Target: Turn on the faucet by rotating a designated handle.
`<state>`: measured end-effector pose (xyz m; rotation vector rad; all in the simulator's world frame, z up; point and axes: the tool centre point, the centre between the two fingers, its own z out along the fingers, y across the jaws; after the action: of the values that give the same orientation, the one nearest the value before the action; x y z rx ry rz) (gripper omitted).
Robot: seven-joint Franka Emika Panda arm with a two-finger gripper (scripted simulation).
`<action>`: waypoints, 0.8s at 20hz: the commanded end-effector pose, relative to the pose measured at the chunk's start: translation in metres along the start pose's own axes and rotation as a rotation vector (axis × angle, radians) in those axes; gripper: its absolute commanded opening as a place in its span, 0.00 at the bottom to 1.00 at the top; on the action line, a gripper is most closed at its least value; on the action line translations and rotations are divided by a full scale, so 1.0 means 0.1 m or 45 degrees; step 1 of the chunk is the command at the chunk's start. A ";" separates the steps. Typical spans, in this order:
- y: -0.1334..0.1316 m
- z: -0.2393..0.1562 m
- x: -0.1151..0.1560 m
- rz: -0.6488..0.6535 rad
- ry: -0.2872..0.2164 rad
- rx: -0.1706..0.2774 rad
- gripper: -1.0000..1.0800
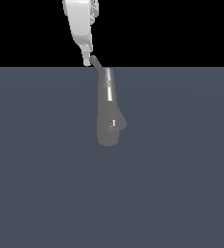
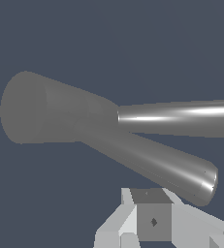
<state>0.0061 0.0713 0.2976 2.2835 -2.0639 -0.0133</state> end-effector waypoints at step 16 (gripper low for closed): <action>0.14 0.01 0.93 0.008 0.002 -0.012 0.00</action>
<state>0.0019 0.0105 0.3041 2.3137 -2.0304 -0.0182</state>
